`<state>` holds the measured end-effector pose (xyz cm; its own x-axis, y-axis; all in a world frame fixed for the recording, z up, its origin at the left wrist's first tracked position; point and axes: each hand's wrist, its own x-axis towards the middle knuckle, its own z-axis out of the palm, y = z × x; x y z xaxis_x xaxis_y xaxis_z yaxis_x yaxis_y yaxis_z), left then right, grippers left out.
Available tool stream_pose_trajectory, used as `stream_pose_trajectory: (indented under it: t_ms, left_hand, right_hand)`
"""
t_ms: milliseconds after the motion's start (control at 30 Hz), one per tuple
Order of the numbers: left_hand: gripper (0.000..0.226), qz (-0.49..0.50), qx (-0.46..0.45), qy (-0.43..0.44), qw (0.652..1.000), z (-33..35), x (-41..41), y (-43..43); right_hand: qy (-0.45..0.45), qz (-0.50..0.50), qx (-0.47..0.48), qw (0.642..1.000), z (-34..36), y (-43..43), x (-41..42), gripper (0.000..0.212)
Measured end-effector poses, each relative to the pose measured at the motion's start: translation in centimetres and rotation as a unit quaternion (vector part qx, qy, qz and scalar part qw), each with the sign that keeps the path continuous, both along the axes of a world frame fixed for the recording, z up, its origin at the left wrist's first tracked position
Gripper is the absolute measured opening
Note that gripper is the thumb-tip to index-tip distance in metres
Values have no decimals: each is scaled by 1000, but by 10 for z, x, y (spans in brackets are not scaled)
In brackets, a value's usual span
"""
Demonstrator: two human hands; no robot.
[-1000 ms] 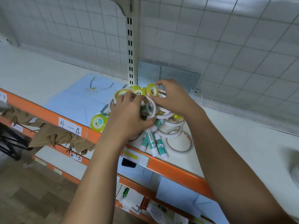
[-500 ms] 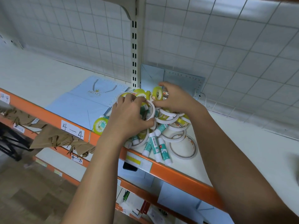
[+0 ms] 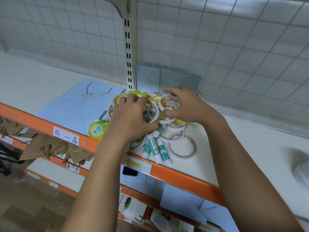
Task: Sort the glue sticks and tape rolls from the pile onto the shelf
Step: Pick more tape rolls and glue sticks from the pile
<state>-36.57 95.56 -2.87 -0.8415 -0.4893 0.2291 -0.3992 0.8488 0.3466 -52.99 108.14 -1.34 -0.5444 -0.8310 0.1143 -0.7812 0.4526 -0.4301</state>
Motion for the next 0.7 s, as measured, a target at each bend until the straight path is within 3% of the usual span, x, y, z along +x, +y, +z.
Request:
stream_pose_trajectory:
  t_ms: [333, 700]
  left_hand:
    - [77, -139, 8, 11, 990, 13, -37, 73]
    - [66, -313, 42, 25, 949, 19, -103, 223]
  right_hand:
    - [34, -120, -16, 992, 4, 129, 14, 76]
    - [55, -293, -10, 954, 21, 308, 27, 63]
